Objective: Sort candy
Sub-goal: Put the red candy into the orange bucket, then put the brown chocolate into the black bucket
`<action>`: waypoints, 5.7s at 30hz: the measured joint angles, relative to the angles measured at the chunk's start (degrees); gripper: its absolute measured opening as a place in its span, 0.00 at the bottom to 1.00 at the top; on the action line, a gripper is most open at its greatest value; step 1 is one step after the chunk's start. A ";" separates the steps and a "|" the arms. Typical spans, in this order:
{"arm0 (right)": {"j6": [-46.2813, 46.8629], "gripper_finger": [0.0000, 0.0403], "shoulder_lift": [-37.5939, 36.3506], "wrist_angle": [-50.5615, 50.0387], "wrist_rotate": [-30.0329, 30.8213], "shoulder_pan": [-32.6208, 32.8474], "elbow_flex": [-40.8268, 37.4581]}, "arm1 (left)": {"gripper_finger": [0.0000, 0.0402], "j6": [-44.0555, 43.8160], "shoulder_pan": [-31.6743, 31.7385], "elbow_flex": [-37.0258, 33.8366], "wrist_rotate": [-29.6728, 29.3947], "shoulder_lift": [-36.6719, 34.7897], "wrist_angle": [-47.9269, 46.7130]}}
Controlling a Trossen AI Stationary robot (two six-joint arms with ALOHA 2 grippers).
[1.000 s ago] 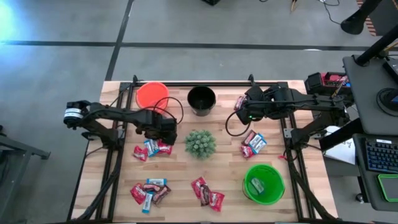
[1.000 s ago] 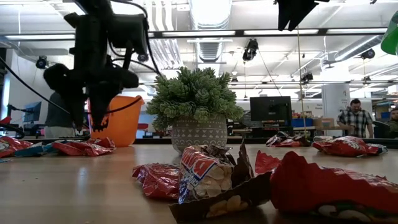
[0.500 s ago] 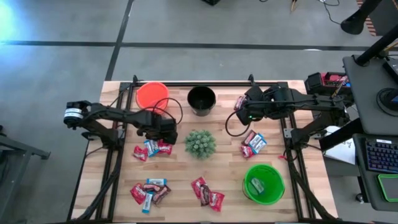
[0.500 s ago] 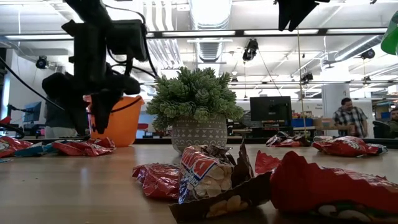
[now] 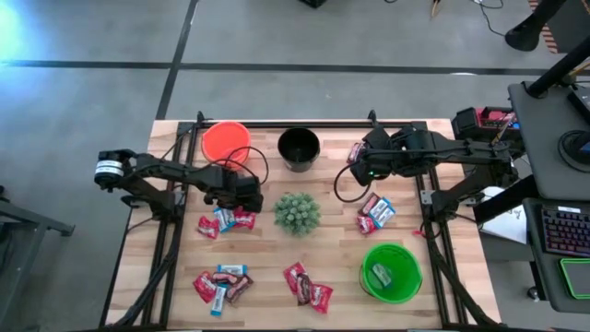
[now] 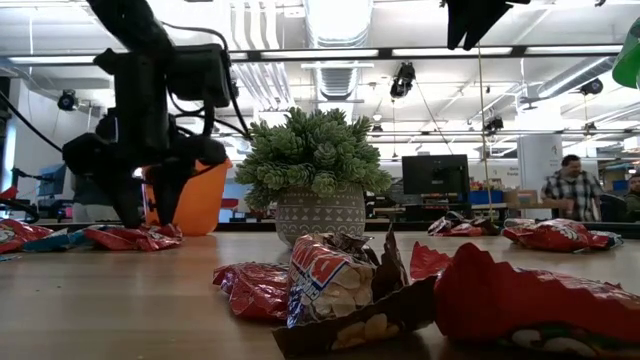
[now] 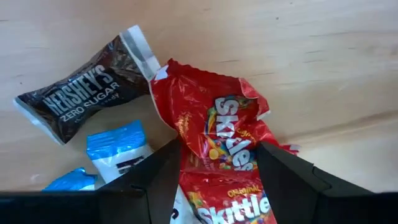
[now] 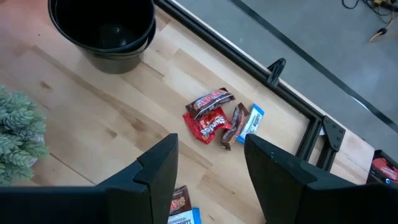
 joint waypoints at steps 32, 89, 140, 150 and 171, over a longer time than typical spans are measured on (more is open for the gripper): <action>-0.03 0.44 0.00 0.25 0.02 0.00 0.00 | 0.00 4.95 -0.04 0.61 -3.10 -0.47 4.04; -2.28 0.44 0.00 -0.31 -1.29 0.00 0.00 | 0.00 40.92 25.00 22.83 -16.07 -14.82 -22.22; 18.49 0.44 0.55 4.53 -7.66 -12.61 -13.52 | 0.31 59.06 25.09 22.74 -14.99 -14.88 -16.83; 12.32 0.44 0.57 18.36 -13.93 -24.10 -24.87 | 0.31 63.54 25.09 22.74 -15.02 -15.34 -16.47; 3.96 0.44 0.57 41.03 -22.09 -39.15 -40.57 | 0.31 69.09 25.09 22.74 -14.99 -19.42 -16.55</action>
